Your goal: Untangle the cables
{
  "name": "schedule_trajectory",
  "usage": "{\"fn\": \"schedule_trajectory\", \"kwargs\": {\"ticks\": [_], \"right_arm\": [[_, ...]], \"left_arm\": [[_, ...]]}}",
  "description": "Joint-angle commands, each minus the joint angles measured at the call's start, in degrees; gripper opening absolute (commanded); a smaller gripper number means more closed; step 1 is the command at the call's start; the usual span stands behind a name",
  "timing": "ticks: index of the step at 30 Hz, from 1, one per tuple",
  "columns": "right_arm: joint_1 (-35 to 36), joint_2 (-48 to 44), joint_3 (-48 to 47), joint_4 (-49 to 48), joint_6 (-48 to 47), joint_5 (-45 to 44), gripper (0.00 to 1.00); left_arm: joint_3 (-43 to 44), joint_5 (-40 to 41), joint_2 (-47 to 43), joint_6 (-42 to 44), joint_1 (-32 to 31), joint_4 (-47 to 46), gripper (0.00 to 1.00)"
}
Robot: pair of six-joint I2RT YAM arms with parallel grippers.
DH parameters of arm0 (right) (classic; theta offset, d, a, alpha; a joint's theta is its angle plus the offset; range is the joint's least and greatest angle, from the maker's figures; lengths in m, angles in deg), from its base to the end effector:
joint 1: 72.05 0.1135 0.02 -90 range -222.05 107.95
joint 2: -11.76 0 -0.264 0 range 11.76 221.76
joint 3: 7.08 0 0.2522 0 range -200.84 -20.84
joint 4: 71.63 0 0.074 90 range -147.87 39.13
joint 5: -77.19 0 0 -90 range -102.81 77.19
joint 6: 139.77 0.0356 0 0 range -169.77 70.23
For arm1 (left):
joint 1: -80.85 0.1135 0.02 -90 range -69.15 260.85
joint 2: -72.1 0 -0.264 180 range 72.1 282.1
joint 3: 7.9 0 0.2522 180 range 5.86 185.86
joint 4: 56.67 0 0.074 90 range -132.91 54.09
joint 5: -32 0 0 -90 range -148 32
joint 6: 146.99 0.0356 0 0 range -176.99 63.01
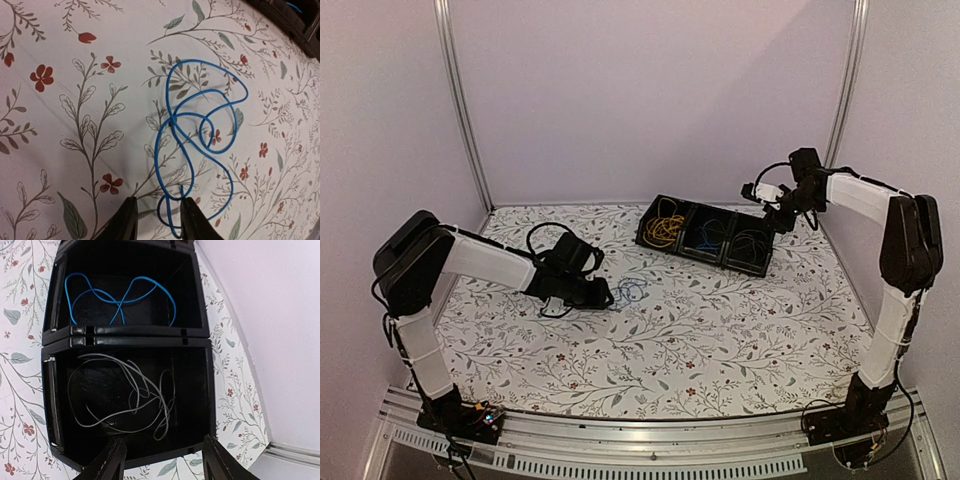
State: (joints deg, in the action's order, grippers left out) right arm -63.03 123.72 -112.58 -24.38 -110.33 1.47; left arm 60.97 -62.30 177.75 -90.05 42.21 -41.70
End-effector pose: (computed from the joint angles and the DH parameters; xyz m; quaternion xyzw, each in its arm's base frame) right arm 0.4268 0.0766 0.2425 -0.5698 0.7523 -0.0280 0.3296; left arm 0.2803 -0.2275 0.1307 0.0582 0.9424 -0.2205 0.2446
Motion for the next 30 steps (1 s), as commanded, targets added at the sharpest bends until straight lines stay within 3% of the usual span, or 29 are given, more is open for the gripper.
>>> {"fn": "schedule_trajectory", "kwargs": {"ticks": [1,7,11,17,30], "right_arm": [[3.8,-6.1,2.7,1.1,2.8,-0.1,0.57],[10.3,-8.7,6.0,-1.6,6.0,0.8,0.57],[14.2,-7.6,4.3,-0.1,11.2,10.1,0.59],[16.0,-4.2,-1.7,0.1,22.6,31.4,0.75],[23.9,1.3,0.5,-2.7,23.8,34.5,0.79]], "left_arm": [[1.8,-3.0,1.8,-0.9,0.8,0.3,0.28],[1.1,-4.0,-0.4,-0.9,0.7,-0.2,0.0],[-2.3,-8.2,-6.8,3.2,-0.3,-7.6,0.0],[-8.7,-15.4,-15.4,6.0,-1.3,-18.6,0.0],[-9.1,-19.0,-25.3,5.7,-1.7,-22.0,0.0]]}}
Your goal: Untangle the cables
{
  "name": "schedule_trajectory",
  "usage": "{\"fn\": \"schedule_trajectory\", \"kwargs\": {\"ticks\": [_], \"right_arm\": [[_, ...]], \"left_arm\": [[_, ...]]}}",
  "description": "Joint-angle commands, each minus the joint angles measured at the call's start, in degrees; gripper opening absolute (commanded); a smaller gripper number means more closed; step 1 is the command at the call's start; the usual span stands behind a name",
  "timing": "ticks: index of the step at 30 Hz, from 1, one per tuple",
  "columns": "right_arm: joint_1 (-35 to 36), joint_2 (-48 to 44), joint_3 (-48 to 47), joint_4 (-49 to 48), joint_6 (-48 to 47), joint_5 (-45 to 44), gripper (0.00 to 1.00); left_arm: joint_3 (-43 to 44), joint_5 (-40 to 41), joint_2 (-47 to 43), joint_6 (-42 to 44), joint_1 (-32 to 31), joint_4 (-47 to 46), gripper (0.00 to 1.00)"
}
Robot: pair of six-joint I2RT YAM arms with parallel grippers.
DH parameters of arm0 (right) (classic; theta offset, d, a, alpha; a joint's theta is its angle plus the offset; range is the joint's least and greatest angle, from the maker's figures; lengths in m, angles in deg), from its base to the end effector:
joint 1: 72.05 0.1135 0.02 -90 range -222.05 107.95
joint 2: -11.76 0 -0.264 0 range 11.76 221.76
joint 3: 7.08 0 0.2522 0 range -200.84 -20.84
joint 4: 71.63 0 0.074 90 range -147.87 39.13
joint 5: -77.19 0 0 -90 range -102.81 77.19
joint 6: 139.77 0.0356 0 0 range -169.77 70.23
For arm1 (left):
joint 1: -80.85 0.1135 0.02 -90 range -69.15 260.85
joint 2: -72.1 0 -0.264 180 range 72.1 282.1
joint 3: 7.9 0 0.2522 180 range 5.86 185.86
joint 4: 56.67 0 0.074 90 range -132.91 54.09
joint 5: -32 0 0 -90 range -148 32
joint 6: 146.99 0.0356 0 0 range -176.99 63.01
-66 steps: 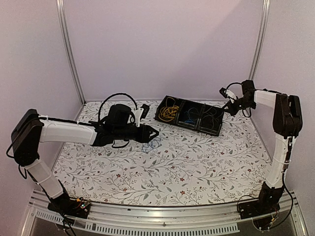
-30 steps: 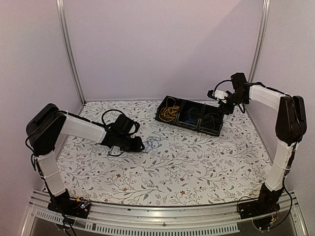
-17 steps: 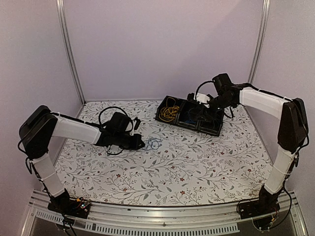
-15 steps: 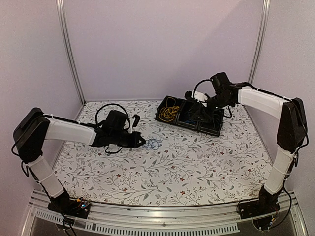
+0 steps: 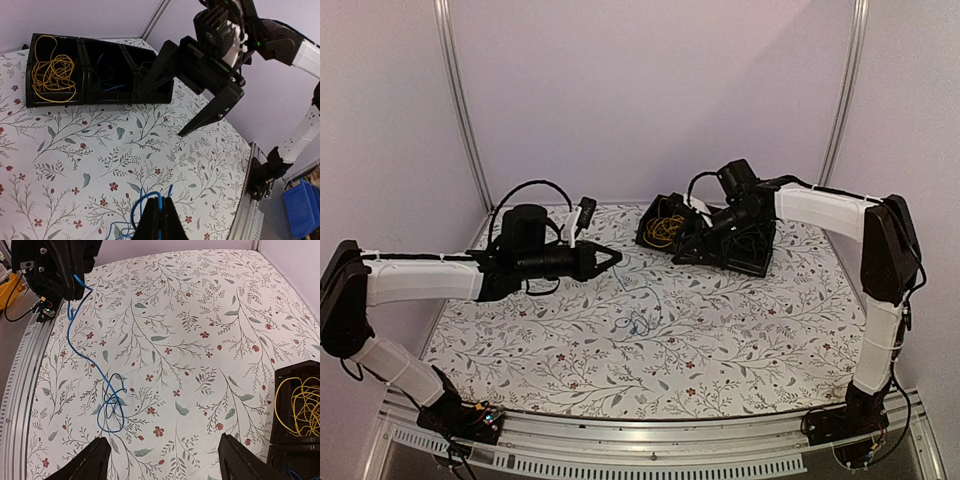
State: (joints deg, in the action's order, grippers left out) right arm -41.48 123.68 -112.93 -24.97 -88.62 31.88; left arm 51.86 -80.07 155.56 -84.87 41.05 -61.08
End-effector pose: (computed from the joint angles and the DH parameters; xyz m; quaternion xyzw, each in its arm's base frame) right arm 0.3571 0.2400 0.2527 -0.5989 0.6513 0.3380 0.3208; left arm 0.2387 -0.2163 0.2391 0.1933 0.7847 -0.4459 0.3848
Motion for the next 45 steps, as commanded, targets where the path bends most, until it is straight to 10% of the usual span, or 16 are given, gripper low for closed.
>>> {"fn": "schedule_trajectory", "kwargs": {"ticks": [1,15,26,41,45], "right_arm": [[3.1,1.8,0.8,-2.3,2.4,4.6,0.79],[9.7,11.0,-4.6,-14.1,11.2,8.3,0.77],[10.1,18.1,-2.7,-22.8,21.6,14.7,0.05],[9.0,20.0,1.2,-23.6,22.7,13.5,0.02],[9.0,12.2,5.5,-24.3,20.4,15.3,0.29]], "left_arm": [[0.3,-1.3,-3.6,0.4,-0.6,-2.4,0.0],[5.2,-1.4,-8.1,-0.1,-2.0,0.2,0.0],[20.2,2.5,-13.2,3.6,-4.5,9.2,0.0],[28.7,10.2,-19.6,8.7,-4.8,15.0,0.0],[26.1,10.6,-19.4,7.8,-4.8,13.3,0.0]]}}
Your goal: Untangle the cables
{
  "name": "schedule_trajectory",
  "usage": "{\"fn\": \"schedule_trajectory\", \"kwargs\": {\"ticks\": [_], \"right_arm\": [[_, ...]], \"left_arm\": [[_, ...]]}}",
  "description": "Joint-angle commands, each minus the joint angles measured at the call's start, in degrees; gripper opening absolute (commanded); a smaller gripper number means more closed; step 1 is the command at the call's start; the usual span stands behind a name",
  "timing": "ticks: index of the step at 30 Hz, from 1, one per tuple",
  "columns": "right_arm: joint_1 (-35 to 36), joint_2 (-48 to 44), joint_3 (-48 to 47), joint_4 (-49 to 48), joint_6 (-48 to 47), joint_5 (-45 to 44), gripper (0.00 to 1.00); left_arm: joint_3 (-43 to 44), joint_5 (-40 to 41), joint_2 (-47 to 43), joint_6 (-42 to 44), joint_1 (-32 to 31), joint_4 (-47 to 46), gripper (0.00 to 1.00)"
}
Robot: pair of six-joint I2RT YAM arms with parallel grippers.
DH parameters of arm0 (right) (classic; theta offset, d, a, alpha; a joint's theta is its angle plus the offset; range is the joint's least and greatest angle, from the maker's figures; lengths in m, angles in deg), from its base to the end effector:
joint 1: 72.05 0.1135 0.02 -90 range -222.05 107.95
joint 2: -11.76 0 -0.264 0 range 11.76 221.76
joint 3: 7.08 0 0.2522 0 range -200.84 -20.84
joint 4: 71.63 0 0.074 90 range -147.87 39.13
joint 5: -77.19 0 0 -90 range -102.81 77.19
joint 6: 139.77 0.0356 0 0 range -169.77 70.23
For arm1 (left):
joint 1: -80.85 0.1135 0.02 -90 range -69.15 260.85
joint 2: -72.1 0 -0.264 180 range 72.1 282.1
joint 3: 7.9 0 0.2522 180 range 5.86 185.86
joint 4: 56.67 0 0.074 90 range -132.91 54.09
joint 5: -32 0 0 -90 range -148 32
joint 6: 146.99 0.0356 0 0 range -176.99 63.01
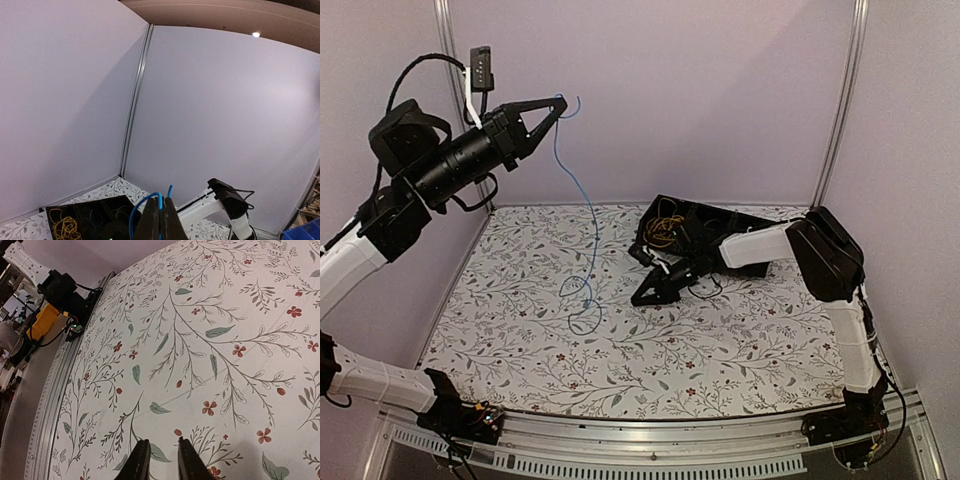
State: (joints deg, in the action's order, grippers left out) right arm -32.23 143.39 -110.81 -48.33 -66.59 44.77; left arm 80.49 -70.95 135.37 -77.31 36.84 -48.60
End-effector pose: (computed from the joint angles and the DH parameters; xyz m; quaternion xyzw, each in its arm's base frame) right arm 0.3468 0.3283 0.1203 -0.5330 0.6518 0.5032 0.1947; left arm 0.1624 -0.1680 0.4882 0.2100 0.5595 -0.4821 0.6407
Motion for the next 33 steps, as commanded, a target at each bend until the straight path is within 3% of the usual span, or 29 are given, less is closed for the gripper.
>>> {"fn": "schedule_trajectory", "kwargs": {"ticks": [1,3,11,18,33], "right_arm": [[-0.3,-9.1,4.5,-1.2,-2.0,3.3,0.36],[-0.2,-12.5,6.1,-0.8,-3.1,5.2,0.47],[-0.3,-18.7,6.3,1.9,-4.8,7.5,0.62],[-0.3,-15.5,2.7,1.5,-0.3,2.7,0.63],[-0.2,-13.0,2.4,-2.8,5.9,9.3,0.64]], "left_arm": [[-3.1,1.4,0.9,-0.1,-0.6,0.3,0.0],[-4.0,0.8,1.3,-1.0,-0.6,-0.6,0.0],[-4.9,-0.4,2.8,-1.6,-0.6,-2.9,0.0],[-3.5,-1.6,5.0,-1.4,-0.7,-3.7,0.0],[-3.8,-2.6,5.1,-3.6,-1.0,-5.1,0.0]]}}
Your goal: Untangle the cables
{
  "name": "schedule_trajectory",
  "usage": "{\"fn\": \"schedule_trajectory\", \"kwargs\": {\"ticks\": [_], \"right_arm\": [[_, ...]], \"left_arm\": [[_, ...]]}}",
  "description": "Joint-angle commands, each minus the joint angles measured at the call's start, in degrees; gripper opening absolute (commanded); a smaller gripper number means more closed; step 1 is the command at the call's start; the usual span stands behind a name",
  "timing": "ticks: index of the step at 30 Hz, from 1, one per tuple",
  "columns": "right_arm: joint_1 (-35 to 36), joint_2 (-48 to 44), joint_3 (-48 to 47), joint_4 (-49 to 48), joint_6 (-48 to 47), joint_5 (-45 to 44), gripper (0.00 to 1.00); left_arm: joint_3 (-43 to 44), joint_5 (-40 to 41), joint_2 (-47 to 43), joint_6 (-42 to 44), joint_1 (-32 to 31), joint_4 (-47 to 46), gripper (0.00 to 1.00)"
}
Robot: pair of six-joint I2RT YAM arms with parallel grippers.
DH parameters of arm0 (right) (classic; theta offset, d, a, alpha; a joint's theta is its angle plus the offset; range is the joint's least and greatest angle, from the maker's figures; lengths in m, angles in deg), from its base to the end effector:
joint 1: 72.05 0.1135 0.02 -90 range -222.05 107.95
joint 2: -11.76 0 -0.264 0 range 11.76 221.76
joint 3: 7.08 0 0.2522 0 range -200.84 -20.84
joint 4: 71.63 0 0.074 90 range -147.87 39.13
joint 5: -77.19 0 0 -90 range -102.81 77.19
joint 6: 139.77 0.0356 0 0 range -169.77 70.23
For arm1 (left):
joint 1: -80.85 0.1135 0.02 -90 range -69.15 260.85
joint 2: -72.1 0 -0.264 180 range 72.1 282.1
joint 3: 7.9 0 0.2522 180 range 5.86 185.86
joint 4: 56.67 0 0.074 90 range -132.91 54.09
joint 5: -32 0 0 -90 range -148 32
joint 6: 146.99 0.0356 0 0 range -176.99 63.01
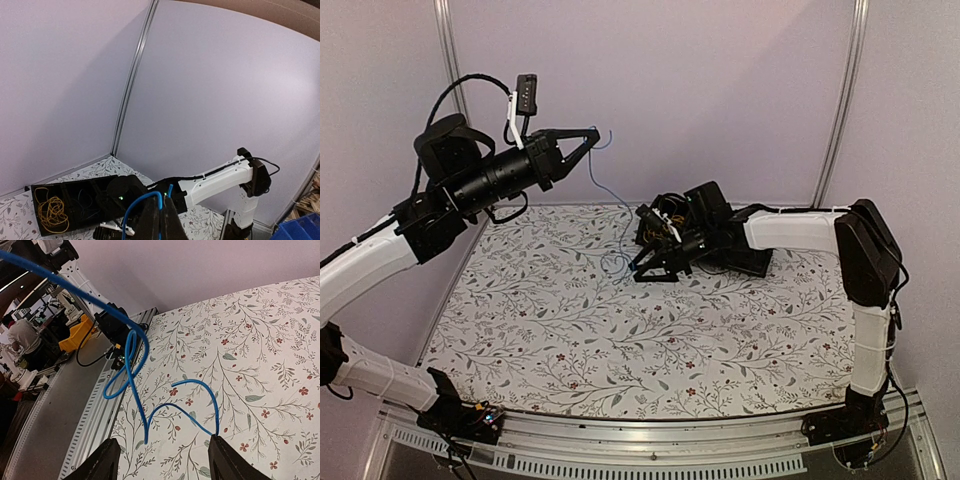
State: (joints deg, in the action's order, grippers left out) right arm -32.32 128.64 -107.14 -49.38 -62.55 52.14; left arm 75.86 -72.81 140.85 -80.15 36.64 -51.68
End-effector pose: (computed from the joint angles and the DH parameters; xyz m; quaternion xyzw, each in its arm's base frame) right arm 0.3254 0.3124 0.2199 -0.5440 0.5810 0.5559 0.2398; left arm 0.1905 -0.1981 0.4437 0.2135 0.6085 -0.4903 0.5863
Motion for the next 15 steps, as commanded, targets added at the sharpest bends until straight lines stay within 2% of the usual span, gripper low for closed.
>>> {"fn": "schedule_trajectory", "kwargs": {"ticks": [1,7,15], "right_arm": [[-0.1,1.9,-1.5,-1.8,2.2,1.6,0.64],[-0.1,3.7,-3.4,-2.1,4.9,-3.2,0.62],[0.1,6.0,-4.8,-1.9,6.7,-4.2,0.61]], "left_arm": [[0.8,-0.7,-0.4,-0.7,-1.0,-2.0,0.0],[1.1,-0.6,-0.1,-0.7,-1.2,-2.4,0.0],[1.2,-0.5,0.2,-0.7,-1.3,-2.7,0.0]]}}
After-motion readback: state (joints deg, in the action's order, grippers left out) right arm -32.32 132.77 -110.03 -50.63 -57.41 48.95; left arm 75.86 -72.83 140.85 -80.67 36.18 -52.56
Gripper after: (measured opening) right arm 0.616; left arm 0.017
